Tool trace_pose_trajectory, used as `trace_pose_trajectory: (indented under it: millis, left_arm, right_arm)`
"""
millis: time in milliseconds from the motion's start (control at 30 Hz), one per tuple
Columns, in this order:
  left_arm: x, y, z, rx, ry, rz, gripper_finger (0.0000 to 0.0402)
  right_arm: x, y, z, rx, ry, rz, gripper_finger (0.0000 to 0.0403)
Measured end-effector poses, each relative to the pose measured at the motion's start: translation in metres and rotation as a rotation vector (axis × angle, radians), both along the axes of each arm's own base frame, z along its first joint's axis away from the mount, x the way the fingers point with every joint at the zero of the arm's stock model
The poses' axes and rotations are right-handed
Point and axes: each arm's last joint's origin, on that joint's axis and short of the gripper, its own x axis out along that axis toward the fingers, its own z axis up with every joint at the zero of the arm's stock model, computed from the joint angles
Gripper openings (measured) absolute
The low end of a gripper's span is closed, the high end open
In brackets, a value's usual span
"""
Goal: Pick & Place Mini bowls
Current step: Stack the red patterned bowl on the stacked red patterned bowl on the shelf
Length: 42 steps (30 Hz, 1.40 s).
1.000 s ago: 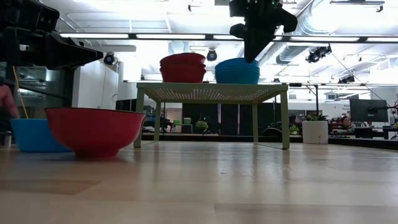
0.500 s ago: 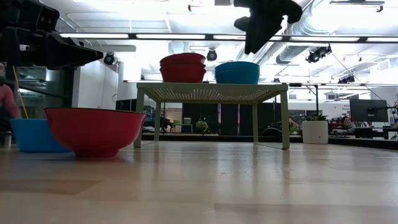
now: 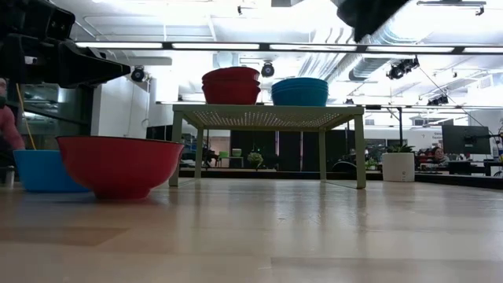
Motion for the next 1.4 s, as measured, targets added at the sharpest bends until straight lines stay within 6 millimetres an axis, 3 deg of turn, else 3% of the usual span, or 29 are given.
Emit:
trace_pose_trajectory:
  millis: [333, 500, 700, 900, 1400]
  left_arm:
    - [0.0, 0.0, 0.0, 0.0, 0.0, 0.0, 0.0124]
    - [0.0, 0.0, 0.0, 0.0, 0.0, 0.0, 0.0124]
    - [0.0, 0.0, 0.0, 0.0, 0.0, 0.0, 0.0124]
    - [0.0, 0.0, 0.0, 0.0, 0.0, 0.0, 0.0124]
    - [0.0, 0.0, 0.0, 0.0, 0.0, 0.0, 0.0124]
  right_arm:
    - [-0.069, 0.014, -0.049, 0.121, -0.285, -0.2, 0.0133]
    - [-0.094, 0.019, -0.073, 0.235, -0.442, -0.284, 0.0133]
    - [-0.108, 0.023, -0.111, 0.374, -0.636, -0.271, 0.0133]
    - [-0.118, 0.025, -0.141, 0.394, -0.779, -0.267, 0.0133]
    - [-0.137, 0.028, -0.167, 0.447, -0.975, -0.256, 0.0133]
